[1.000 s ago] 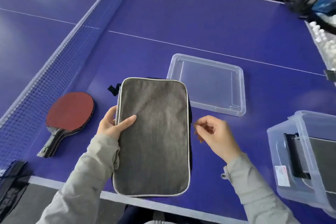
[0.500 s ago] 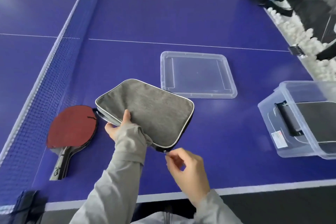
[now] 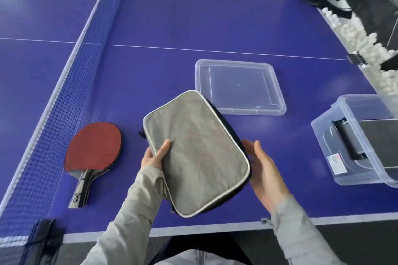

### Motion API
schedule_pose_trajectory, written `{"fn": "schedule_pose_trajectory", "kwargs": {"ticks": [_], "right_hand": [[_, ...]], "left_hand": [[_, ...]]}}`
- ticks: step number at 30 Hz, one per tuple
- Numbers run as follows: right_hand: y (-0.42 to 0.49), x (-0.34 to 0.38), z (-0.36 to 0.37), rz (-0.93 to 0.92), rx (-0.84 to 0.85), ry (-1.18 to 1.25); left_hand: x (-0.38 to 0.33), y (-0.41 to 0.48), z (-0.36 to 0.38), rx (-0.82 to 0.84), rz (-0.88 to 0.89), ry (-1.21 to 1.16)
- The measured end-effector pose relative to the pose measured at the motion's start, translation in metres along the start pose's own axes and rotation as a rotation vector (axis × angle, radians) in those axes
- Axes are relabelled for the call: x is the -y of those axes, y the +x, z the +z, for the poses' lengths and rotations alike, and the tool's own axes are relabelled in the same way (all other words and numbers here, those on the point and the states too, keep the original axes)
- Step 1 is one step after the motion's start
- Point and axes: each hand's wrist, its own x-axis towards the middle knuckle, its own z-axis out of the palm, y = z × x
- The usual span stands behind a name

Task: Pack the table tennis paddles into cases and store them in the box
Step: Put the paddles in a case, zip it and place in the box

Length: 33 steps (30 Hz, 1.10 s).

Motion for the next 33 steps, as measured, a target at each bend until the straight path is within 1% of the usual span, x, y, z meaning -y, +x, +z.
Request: {"fn": "schedule_pose_trajectory", "kwargs": {"ticks": [2, 3, 4, 5, 6, 7, 8, 10, 11, 13, 14, 16, 18, 20, 22, 24, 26, 29, 31, 33], "right_hand": [[0.000, 0.008, 0.003, 0.197, 0.189, 0.060], [-0.002, 0.010, 0.006, 0.234, 0.222, 0.084], [-0.003, 0.012, 0.008, 0.230, 0.234, 0.102], [-0.003, 0.011, 0.010, 0.185, 0.243, 0.096], [-0.003, 0.007, 0.011, 0.110, 0.238, 0.035], [-0.005, 0.003, 0.013, 0.030, 0.219, -0.072], [-0.007, -0.001, 0.016, -0.038, 0.196, -0.198], [-0.014, -0.013, 0.023, -0.119, 0.199, -0.375], [-0.017, -0.020, 0.025, -0.138, 0.224, -0.421], [-0.025, -0.027, 0.027, -0.168, 0.247, -0.469], [-0.025, -0.029, 0.024, -0.185, 0.245, -0.486], [-0.023, -0.031, 0.015, -0.209, 0.242, -0.509], [-0.016, -0.031, 0.000, -0.194, 0.226, -0.530], [-0.006, -0.032, -0.021, -0.145, 0.155, -0.534], [0.009, -0.034, -0.052, -0.093, 0.041, -0.540], [0.024, -0.038, -0.086, -0.026, -0.052, -0.612], [0.038, -0.049, -0.110, 0.065, -0.083, -0.697], [0.061, -0.072, -0.121, 0.172, -0.158, -0.832], [0.075, -0.085, -0.119, 0.234, -0.232, -0.945], [0.084, -0.092, -0.115, 0.267, -0.306, -0.989]], "left_hand": [[0.004, -0.009, 0.014, 0.052, 0.038, 0.058], [0.007, -0.012, 0.021, 0.054, 0.058, 0.113], [0.009, -0.014, 0.027, 0.044, 0.087, 0.203], [0.010, -0.017, 0.032, 0.028, 0.117, 0.333], [0.012, -0.023, 0.037, 0.024, 0.155, 0.467], [0.014, -0.031, 0.044, 0.066, 0.208, 0.552], [0.016, -0.041, 0.053, 0.161, 0.236, 0.560], [0.022, -0.062, 0.071, 0.385, 0.154, 0.433], [0.026, -0.069, 0.076, 0.444, 0.126, 0.348], [0.030, -0.073, 0.075, 0.454, 0.172, 0.272], [0.031, -0.071, 0.071, 0.463, 0.201, 0.276], [0.032, -0.066, 0.058, 0.504, 0.200, 0.305], [0.031, -0.054, 0.042, 0.511, 0.214, 0.329], [0.026, -0.034, 0.015, 0.420, 0.238, 0.317], [0.020, -0.009, -0.023, 0.259, 0.211, 0.270], [0.021, 0.014, -0.059, 0.083, 0.147, 0.281], [0.029, 0.036, -0.082, -0.055, 0.080, 0.382], [0.047, 0.059, -0.083, -0.166, 0.039, 0.563], [0.058, 0.065, -0.074, -0.236, 0.064, 0.657], [0.064, 0.068, -0.066, -0.261, 0.147, 0.777]]}}
